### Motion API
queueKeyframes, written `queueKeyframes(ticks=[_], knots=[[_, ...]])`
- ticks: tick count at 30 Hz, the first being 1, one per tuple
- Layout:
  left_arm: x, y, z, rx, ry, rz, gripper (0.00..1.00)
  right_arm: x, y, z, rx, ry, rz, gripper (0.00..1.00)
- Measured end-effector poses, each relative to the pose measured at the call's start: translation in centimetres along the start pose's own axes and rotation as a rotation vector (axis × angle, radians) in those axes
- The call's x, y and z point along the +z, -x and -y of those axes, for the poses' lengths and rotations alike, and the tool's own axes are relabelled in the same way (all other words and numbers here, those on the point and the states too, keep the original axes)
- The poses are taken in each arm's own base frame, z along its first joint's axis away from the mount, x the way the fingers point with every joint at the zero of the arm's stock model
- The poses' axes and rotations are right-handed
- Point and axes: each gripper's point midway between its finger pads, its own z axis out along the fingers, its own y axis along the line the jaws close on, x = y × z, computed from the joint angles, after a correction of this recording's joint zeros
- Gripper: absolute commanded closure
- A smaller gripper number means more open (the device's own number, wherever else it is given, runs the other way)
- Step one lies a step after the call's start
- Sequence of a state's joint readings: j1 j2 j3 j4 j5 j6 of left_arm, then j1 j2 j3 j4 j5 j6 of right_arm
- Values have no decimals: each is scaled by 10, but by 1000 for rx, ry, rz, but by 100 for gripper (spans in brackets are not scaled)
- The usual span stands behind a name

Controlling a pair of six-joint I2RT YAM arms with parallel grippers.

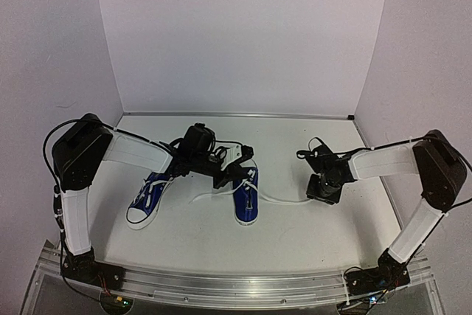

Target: Tie the shoes

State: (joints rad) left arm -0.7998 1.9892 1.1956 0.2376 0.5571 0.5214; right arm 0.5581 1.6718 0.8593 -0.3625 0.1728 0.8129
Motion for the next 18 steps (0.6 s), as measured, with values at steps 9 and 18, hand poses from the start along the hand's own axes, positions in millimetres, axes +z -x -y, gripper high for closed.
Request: queueKeyframes(ticks=[9, 18], knots=[[0, -9, 5, -1, -2, -7, 100, -1, 19, 39, 87, -59, 18, 87], [0, -6, 3, 9, 5, 7, 100, -2, 15, 31, 86, -11, -18, 67]])
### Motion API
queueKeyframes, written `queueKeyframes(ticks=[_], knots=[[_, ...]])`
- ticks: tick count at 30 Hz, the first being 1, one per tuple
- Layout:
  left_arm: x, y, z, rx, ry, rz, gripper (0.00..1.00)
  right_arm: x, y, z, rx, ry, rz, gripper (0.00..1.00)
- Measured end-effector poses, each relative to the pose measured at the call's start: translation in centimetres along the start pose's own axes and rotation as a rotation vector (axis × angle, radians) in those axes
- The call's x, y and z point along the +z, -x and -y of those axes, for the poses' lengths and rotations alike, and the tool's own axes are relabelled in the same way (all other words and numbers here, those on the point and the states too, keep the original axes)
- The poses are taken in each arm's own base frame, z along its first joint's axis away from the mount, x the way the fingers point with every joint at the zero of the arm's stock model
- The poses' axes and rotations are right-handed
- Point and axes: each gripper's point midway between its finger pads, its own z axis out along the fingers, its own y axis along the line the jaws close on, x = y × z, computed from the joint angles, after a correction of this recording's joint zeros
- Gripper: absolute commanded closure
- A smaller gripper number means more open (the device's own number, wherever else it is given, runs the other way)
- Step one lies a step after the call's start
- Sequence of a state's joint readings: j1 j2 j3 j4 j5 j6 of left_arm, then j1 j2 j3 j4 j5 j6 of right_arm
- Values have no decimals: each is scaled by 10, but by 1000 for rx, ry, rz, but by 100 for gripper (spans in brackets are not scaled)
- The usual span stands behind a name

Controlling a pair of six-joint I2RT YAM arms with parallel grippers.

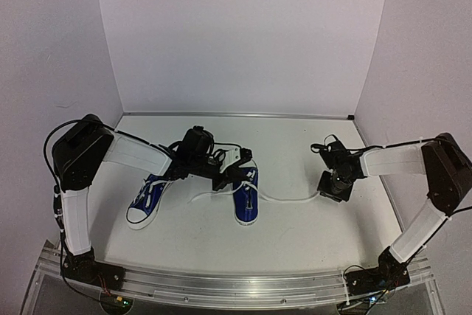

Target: Tie the shoes

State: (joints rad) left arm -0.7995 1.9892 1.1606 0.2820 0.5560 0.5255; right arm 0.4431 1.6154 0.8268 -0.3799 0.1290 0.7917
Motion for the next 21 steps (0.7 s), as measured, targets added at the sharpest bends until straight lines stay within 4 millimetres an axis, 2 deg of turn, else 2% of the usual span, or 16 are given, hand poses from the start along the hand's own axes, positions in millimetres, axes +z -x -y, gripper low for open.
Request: queueKeyframes(ticks=[6, 10, 14, 18, 20, 21], knots=[[0, 0, 0, 1, 0, 0, 100, -6, 1, -13, 5, 72, -11, 58], [0, 0, 0, 1, 0, 0, 100, -10, 5, -23, 2, 115, -5, 61], [0, 1, -1, 5, 3, 6, 100, 3, 3, -31, -6, 122, -31, 65], [0, 1, -1, 5, 3, 5, 100, 12, -1, -33, -12, 118, -46, 76], [0, 1, -1, 5, 3, 5, 100, 14, -1, -34, -16, 119, -44, 99], [0, 1, -1, 5, 3, 5, 100, 14, -1, -34, -13, 118, -44, 100]])
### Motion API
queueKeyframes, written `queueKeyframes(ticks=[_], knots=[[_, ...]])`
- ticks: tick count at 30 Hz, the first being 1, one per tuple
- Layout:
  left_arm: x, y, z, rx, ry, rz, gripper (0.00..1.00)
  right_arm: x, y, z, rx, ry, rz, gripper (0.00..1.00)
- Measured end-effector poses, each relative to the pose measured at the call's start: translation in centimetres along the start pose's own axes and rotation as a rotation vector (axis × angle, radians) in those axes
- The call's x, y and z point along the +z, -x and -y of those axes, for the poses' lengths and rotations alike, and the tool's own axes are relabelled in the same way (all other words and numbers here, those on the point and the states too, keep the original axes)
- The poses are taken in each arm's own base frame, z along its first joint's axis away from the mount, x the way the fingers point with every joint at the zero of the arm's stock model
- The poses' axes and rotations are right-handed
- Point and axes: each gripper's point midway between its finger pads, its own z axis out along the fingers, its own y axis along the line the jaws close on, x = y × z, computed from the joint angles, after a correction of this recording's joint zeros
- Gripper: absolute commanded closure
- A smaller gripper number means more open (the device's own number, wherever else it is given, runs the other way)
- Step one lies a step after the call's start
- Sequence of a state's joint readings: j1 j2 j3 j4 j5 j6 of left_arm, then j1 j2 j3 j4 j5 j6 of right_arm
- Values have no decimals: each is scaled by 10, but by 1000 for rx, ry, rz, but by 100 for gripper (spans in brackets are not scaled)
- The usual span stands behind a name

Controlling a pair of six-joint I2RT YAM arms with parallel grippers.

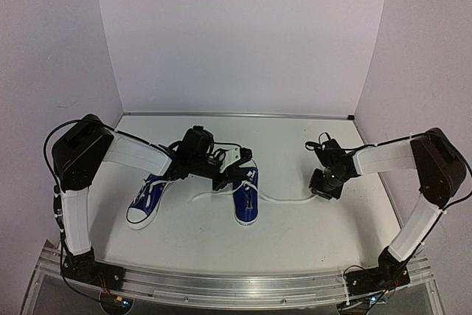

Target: Tie the shoes

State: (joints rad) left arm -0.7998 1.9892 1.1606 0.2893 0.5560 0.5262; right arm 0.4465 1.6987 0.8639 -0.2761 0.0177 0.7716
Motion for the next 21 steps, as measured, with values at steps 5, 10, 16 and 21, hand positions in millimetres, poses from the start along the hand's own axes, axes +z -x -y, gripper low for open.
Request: queueKeyframes(ticks=[5, 10, 16, 21], knots=[[0, 0, 0, 0, 1, 0, 100, 1, -1, 6, -1, -21, 15, 100], [-1, -1, -2, 0, 6, 3, 100, -9, -6, 32, 24, -90, 47, 100], [-7, -16, -6, -13, 24, -5, 100, -37, 1, 59, 105, -141, 119, 100], [-12, -34, -1, -24, 30, -9, 100, -44, 11, 67, 145, -152, 158, 100]])
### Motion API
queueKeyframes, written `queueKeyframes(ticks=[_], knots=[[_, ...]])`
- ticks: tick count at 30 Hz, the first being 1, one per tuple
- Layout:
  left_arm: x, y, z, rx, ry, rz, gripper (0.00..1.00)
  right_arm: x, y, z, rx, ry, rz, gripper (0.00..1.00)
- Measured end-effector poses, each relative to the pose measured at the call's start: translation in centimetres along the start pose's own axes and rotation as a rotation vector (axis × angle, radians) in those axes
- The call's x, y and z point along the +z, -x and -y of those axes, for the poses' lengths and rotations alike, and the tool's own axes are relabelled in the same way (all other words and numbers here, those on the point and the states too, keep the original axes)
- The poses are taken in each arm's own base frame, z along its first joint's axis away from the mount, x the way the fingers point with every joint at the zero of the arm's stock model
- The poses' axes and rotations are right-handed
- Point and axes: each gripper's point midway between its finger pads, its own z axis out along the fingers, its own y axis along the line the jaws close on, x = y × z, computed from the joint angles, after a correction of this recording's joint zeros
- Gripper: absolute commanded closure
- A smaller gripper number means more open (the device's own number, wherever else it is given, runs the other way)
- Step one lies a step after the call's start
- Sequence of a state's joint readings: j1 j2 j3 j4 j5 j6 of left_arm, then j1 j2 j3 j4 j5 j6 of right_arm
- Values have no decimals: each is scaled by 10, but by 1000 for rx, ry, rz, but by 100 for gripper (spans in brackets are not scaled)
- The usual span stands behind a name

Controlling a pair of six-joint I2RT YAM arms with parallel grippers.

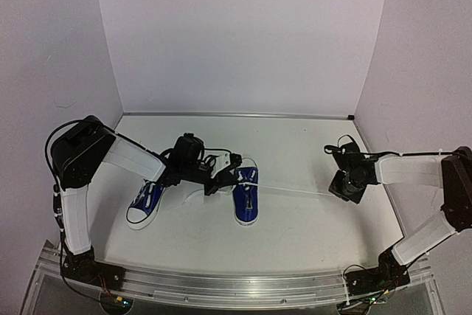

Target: Tie the shoes

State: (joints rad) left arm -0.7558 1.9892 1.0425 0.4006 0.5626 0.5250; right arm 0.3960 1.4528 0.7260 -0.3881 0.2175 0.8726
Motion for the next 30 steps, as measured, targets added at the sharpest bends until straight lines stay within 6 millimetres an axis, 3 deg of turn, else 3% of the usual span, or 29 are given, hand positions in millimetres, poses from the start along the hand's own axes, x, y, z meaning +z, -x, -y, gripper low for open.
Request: queueKeyframes(ticks=[3, 9, 13, 17, 20, 24, 27, 30], knots=[[-1, 2, 2, 8, -5, 22, 100, 3, -3, 7, 2, -20, -8, 100], [-1, 25, 2, 35, -10, 118, 100, 3, -4, 9, -22, -26, -16, 100], [0, 31, 6, 55, -24, 137, 100, -4, 15, -17, -75, 21, 3, 100], [0, 33, 12, 88, -34, 154, 100, -33, 68, -87, -132, 190, 83, 100], [0, 29, 17, 101, -41, 154, 100, -67, 111, -152, -182, 378, 148, 100], [0, 26, 21, 125, -45, 149, 100, -106, 144, -230, -257, 600, 202, 100], [-1, 25, 23, 149, -43, 148, 100, -129, 137, -295, -348, 751, 194, 100], [-2, 25, 25, 174, -37, 143, 100, -146, 103, -358, -447, 890, 152, 100]])
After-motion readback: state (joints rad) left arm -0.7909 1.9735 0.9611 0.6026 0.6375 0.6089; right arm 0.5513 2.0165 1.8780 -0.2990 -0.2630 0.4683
